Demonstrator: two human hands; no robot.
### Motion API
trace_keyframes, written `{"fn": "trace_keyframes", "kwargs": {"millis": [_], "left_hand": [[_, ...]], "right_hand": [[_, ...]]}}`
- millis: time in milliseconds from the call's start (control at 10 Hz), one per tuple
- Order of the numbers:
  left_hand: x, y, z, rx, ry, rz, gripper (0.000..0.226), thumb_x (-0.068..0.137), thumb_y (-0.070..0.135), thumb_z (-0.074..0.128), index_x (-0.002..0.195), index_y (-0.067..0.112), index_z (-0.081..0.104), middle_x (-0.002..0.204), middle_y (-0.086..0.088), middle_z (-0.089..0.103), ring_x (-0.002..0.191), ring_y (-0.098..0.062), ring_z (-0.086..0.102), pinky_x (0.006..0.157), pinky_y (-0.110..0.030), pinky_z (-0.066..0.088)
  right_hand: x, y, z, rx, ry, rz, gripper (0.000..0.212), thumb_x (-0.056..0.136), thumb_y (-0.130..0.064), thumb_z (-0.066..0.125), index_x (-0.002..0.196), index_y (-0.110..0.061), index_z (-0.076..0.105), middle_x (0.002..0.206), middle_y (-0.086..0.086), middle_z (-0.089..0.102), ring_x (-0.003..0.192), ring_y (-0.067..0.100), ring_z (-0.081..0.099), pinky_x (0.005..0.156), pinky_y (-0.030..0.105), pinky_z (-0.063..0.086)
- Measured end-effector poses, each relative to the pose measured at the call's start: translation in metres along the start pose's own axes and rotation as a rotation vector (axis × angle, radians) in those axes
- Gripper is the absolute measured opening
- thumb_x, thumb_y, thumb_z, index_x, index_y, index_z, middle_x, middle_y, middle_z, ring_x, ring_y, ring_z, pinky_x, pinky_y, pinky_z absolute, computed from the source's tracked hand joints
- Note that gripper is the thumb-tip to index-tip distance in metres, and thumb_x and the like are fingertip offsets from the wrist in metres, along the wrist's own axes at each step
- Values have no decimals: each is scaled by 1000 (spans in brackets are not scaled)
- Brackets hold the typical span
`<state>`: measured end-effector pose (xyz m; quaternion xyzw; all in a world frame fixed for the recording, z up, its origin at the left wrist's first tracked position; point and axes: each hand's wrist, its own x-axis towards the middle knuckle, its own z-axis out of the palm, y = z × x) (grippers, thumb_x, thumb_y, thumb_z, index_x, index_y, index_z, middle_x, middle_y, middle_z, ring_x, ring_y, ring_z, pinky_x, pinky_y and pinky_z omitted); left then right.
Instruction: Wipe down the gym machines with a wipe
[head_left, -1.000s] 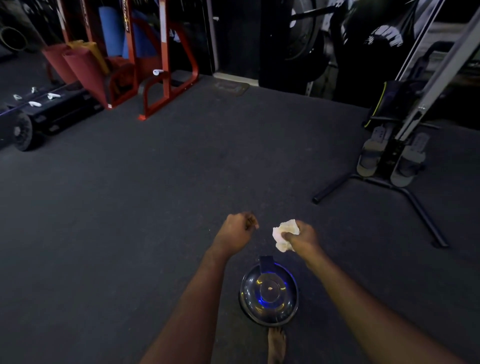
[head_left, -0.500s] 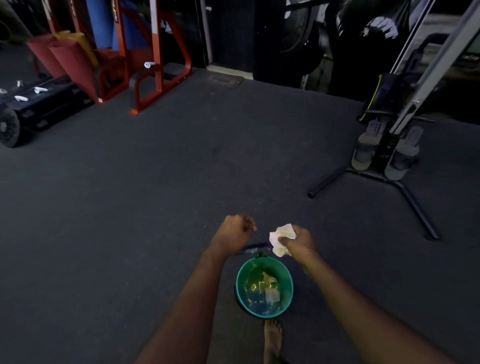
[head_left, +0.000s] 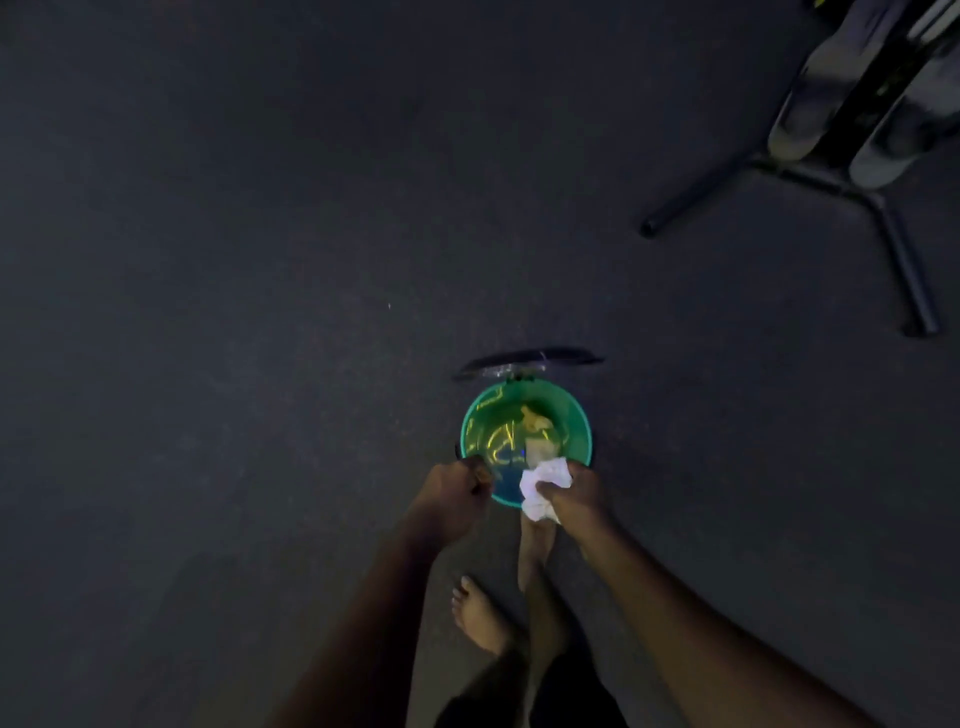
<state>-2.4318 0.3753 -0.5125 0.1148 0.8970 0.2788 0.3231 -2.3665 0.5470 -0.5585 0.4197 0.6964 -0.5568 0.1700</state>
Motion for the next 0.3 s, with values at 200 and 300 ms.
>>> {"fn": "trace_keyframes", "kwargs": {"millis": [200,300], "left_hand": [[32,-41,53,-53,-23,-22,18,91,6,60,105,6,70,101,-14,75,98,-34,69,82,-36,47],[30,-39,52,-101,-9,-28,19,90,6,61,106,8,70,102,-13,75,99,-31,70,82,-35,47]], "right_hand": [[61,40,27,-27,-14,54,41,82,-13,81,119,-10,65,109,5,71,99,22,67,90,34,52],[64,35,26,-17,56,106,45,81,-20,82,121,-12,64,110,6,70,101,23,68,89,35,54]]}}
